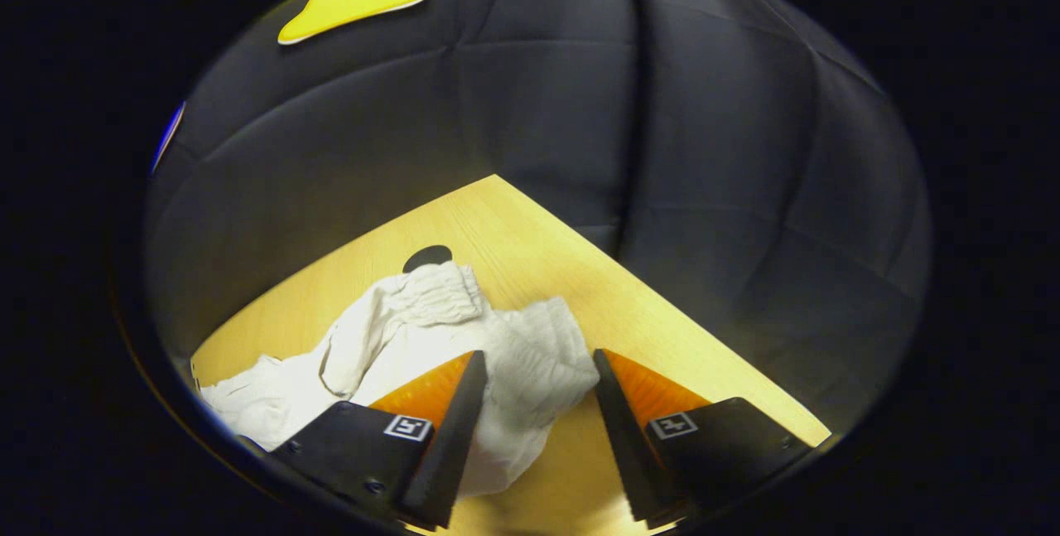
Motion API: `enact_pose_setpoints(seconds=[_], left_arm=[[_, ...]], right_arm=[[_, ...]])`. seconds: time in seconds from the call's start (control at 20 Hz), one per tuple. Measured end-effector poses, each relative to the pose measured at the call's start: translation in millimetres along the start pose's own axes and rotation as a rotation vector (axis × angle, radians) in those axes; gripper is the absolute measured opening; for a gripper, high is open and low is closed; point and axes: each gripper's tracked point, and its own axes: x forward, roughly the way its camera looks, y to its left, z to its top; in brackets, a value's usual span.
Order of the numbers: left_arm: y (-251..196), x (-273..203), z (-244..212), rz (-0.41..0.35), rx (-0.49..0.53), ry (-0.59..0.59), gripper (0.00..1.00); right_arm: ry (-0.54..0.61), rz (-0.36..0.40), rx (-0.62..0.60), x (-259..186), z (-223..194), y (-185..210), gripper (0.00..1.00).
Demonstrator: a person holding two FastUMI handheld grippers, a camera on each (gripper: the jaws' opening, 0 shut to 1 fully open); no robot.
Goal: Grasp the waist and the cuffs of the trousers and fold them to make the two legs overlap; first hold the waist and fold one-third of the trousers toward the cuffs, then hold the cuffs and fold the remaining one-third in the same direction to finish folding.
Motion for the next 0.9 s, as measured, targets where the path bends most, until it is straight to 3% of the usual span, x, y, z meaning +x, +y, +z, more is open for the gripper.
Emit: enact_pose_setpoints(seconds=[0.05, 0.15, 0.2, 0.3, 0.45, 0.5, 0.9], left_arm=[[-9.6, -3.5, -3.7, -0.016, -0.005, 0.006, 0.97], [-28.2, -11.4, -12.3, -0.041, -0.021, 0.02, 0.97], [-36.5, -15.1, -15.2, -0.051, -0.027, 0.024, 0.97], [-48.6, -24.8, -16.6, -0.062, -0.027, 0.023, 0.97], [-55.7, -34.4, -11.8, -0.067, -0.018, 0.017, 0.97], [-56.5, -37.9, -9.7, -0.067, -0.022, 0.016, 0.97], [-26.4, -67.1, 18.7, -0.018, -0.04, -0.036, 0.97]], right_arm=[[0.009, 0.014, 0.007, 2.2, -1.8, 5.5, 0.78], [0.026, 0.031, 0.046, 1.0, -4.7, 14.0, 0.55], [0.051, 0.033, 0.068, -1.9, -8.0, 16.9, 0.36], [0.059, 0.049, 0.079, -1.8, -7.6, 19.4, 0.36], [0.06, 0.079, 0.066, -5.4, -4.7, 21.9, 0.05], [0.054, 0.087, 0.05, -10.4, -1.7, 21.1, 0.15], [-0.103, 0.162, -0.031, -83.0, 73.8, 52.7, 0.15]])
